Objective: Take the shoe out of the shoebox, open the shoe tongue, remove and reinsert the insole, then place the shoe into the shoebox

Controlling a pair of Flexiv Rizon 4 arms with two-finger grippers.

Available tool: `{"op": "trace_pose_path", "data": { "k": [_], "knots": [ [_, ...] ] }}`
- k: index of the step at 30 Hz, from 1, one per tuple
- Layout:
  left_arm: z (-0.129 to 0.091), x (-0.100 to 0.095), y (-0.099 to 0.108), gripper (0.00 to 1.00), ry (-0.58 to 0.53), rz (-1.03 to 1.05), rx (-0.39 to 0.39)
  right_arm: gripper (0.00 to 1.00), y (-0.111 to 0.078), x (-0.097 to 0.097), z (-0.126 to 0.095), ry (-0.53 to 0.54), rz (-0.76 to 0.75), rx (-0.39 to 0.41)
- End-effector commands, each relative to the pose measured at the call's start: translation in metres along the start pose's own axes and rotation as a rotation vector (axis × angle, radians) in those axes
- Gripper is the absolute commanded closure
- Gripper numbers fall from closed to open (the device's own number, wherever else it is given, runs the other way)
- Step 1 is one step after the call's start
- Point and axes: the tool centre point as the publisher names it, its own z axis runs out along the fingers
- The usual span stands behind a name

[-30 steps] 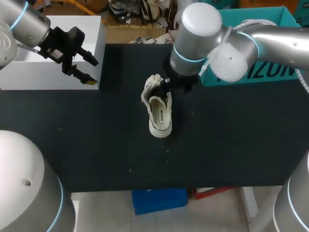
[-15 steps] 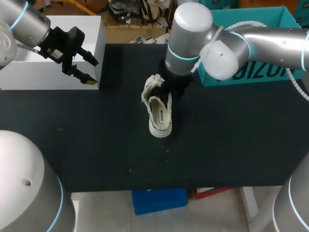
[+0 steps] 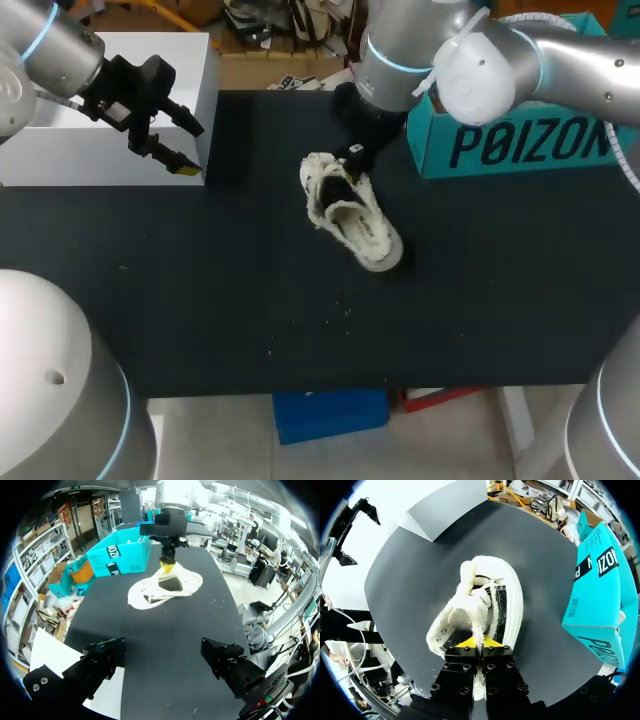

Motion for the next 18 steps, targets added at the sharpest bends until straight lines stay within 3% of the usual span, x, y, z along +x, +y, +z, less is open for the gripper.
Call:
{"op": "trace_pose_path", "data": {
  "k": [1, 5, 9, 13, 18],
  "knots": [
    [0.0, 0.0, 0.0, 0.0, -0.001, 0.0, -0.003, 1.0, -0.007, 0.001, -0.025, 0.004, 0.003, -0.016],
    [0.0, 0.0, 0.0, 0.0, -0.001, 0.0, -0.003, 1.0, -0.005, 0.002, -0.024, 0.016, -0.006, -0.027],
    [0.0, 0.0, 0.0, 0.0, -0.001, 0.0, -0.003, 1.0, 0.002, 0.002, -0.044, 0.029, -0.057, -0.032],
    [0.0, 0.0, 0.0, 0.0, -0.001, 0.0, -0.003, 1.0, 0.01, 0.0, -0.081, 0.074, -0.209, -0.049],
    [0.0, 0.0, 0.0, 0.0, -0.001, 0.0, -0.003, 1.0, 0.019, -0.006, -0.146, 0.152, -0.482, 0.005]
  ]
}}
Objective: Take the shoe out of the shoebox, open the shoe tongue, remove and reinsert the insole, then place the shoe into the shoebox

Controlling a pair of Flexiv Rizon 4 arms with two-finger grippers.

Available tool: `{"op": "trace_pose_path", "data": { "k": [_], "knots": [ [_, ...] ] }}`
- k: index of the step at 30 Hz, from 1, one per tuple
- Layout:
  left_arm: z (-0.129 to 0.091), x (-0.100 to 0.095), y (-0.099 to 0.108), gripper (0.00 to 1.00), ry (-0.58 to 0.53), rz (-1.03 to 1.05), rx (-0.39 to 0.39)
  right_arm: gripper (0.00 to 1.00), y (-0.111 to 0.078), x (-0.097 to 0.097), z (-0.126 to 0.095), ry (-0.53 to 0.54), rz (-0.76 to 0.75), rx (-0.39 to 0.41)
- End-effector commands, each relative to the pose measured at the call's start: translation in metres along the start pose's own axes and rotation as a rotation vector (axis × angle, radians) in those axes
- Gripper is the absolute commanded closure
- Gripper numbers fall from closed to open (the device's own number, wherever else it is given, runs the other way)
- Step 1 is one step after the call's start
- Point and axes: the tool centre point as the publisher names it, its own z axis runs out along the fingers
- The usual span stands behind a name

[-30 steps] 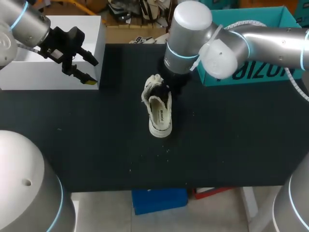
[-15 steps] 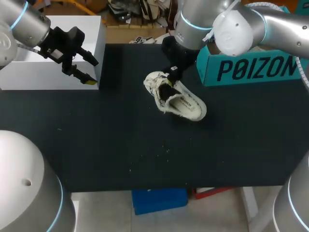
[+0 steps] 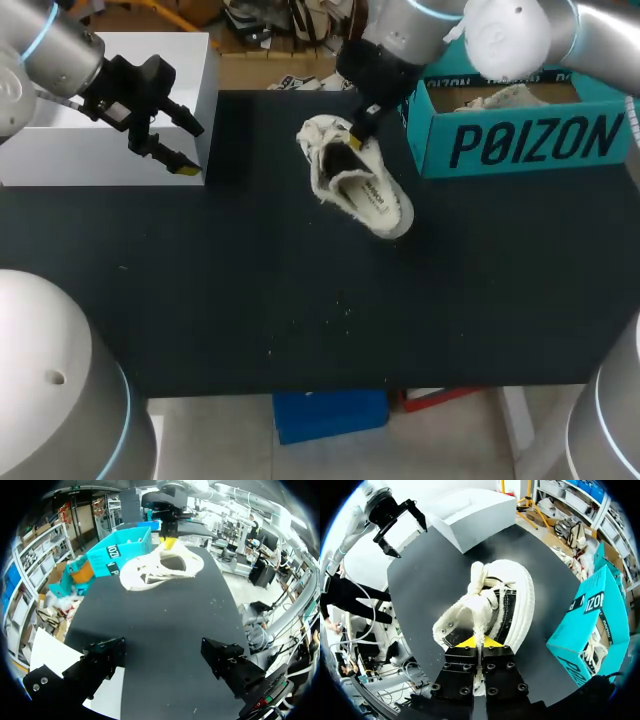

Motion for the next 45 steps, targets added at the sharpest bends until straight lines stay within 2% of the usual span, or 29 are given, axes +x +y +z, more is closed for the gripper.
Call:
{"op": "trace_pose_path", "data": {
  "k": [1, 2, 5, 6, 9, 11, 32, 39, 41, 45],
  "knots": [
    [0.0, 0.001, 0.0, 0.0, 0.0, 0.0, -0.003, 1.0, 0.005, -0.01, -0.076, 0.093, -0.258, 0.065],
    [0.0, 0.001, 0.0, 0.0, 0.0, 0.0, -0.003, 1.0, 0.006, -0.012, -0.084, 0.104, -0.297, 0.077],
    [0.0, 0.001, 0.0, 0.0, 0.0, 0.0, -0.003, 1.0, 0.007, -0.025, -0.12, 0.099, -0.469, 0.184],
    [0.0, 0.001, 0.0, 0.0, 0.0, 0.0, -0.003, 1.0, 0.008, -0.029, -0.135, 0.085, -0.544, 0.248],
    [0.0, 0.001, 0.0, 0.0, 0.0, 0.0, -0.003, 1.0, 0.008, -0.045, -0.163, 0.034, -0.64, 0.358],
    [0.0, 0.001, 0.0, 0.0, 0.0, 0.0, -0.003, 1.0, 0.013, -0.056, -0.184, -0.053, -0.671, 0.402],
    [0.0, 0.001, 0.0, 0.0, 0.0, 0.0, -0.003, 1.0, 0.016, -0.059, -0.181, -0.049, -0.678, 0.415],
    [0.0, 0.001, 0.0, 0.0, 0.0, 0.0, -0.003, 1.0, 0.019, -0.117, -0.194, -0.014, -0.71, 0.471],
    [0.0, 0.001, 0.0, 0.0, 0.0, 0.0, -0.003, 1.0, 0.018, -0.138, -0.202, -0.018, -0.738, 0.502],
    [0.0, 0.001, 0.0, 0.0, 0.0, 0.0, -0.003, 1.0, 0.017, -0.181, -0.214, -0.015, -0.762, 0.516]
  ]
}}
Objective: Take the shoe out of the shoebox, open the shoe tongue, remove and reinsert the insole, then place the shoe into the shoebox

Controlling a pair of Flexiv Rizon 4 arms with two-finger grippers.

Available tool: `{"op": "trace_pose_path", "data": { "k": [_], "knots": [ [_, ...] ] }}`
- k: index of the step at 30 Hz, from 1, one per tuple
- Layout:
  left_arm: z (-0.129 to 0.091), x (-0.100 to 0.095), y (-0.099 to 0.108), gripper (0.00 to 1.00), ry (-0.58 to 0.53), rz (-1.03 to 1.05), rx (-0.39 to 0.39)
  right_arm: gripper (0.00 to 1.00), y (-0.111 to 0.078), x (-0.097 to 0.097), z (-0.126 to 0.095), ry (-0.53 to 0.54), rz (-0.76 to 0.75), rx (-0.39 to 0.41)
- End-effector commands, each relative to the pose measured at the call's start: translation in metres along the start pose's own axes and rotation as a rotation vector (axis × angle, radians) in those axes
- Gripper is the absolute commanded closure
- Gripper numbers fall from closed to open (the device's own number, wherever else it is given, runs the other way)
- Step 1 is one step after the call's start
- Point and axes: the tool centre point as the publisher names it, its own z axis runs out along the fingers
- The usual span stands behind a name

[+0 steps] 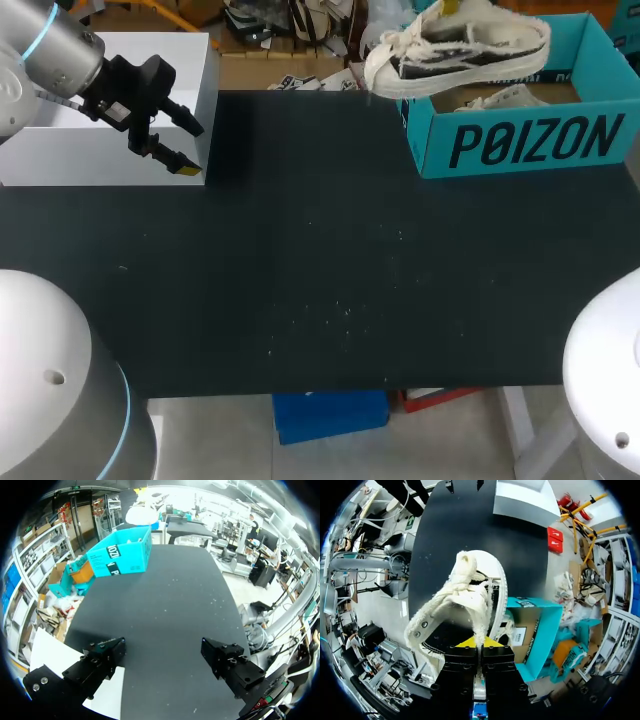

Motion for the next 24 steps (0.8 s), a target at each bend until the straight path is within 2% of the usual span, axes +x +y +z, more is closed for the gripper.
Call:
{"op": "trace_pose_path", "data": {
  "k": [1, 6, 14, 19, 24],
  "knots": [
    [0.0, 0.0, 0.0, 0.0, 0.0, 0.0, -0.003, 1.0, -0.031, -0.041, -0.006, 0.072, -0.025, -0.01],
    [0.0, 0.0, 0.0, 0.0, 0.0, 0.0, -0.003, 1.0, -0.067, -0.079, 0.006, 0.079, -0.08, 0.001],
    [0.0, 0.0, 0.0, 0.0, 0.0, 0.0, -0.003, 1.0, -0.131, -0.136, 0.038, 0.126, -0.116, 0.031],
    [0.0, 0.0, 0.0, 0.0, 0.0, 0.0, -0.003, 1.0, -0.154, -0.165, 0.061, 0.165, -0.135, 0.044],
    [0.0, 0.0, 0.0, 0.0, 0.0, 0.0, -0.003, 1.0, -0.166, -0.185, 0.087, 0.206, -0.141, 0.047]
  ]
}}
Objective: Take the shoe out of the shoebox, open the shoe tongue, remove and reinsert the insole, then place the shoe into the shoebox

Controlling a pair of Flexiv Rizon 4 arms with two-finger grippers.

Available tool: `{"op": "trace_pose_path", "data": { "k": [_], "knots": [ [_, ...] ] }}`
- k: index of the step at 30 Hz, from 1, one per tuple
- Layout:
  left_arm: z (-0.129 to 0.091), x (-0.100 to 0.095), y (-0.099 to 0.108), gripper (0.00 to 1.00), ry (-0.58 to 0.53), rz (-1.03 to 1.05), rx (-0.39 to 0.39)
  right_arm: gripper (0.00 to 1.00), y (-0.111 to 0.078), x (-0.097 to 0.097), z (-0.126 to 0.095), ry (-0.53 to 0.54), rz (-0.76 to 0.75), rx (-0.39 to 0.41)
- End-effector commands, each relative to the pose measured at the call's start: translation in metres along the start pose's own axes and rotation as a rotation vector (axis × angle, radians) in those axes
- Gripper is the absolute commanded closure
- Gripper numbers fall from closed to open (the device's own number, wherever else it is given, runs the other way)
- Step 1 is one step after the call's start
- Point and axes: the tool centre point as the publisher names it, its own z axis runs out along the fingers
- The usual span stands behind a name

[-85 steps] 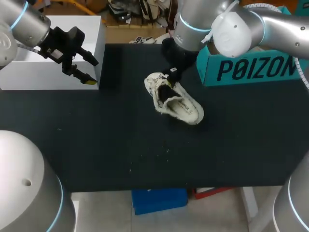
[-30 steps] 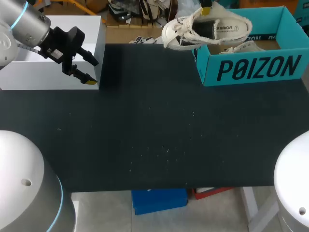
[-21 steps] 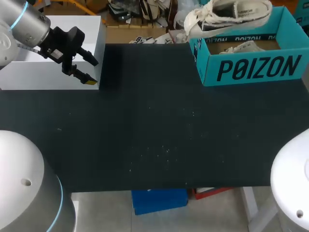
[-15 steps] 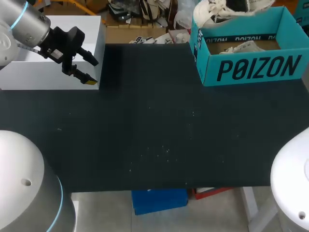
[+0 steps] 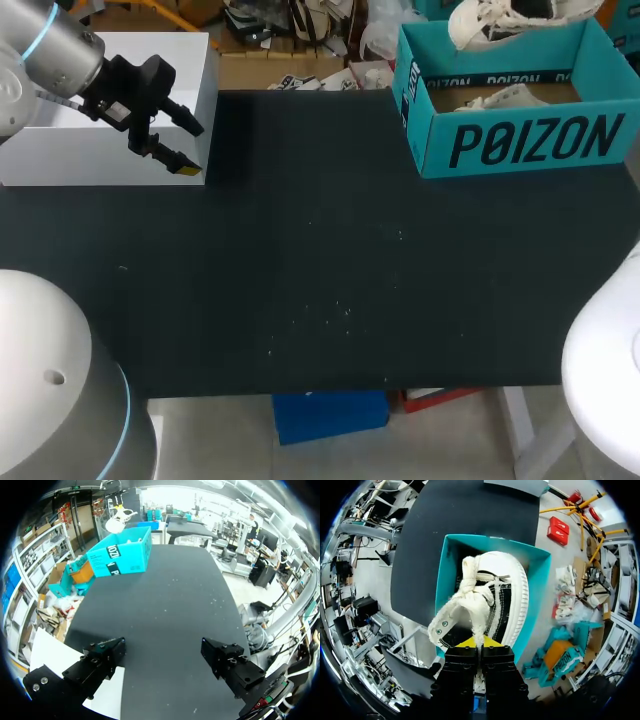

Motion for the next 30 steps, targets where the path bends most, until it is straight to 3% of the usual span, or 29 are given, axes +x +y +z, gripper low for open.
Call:
{"op": "trace_pose_path", "data": {
  "k": [1, 13, 30],
  "knots": [
    [0.0, 0.0, 0.0, 0.0, 0.0, 0.0, -0.003, 1.0, -0.012, -0.046, 0.025, 0.172, -0.001, -0.021],
    [0.0, 0.0, 0.0, 0.0, 0.0, 0.0, -0.003, 1.0, -0.011, -0.068, 0.068, 0.228, 0.024, -0.035],
    [0.0, 0.0, 0.0, 0.0, 0.0, 0.0, -0.003, 1.0, 0.009, -0.084, 0.089, 0.236, 0.062, -0.065]
  ]
}}
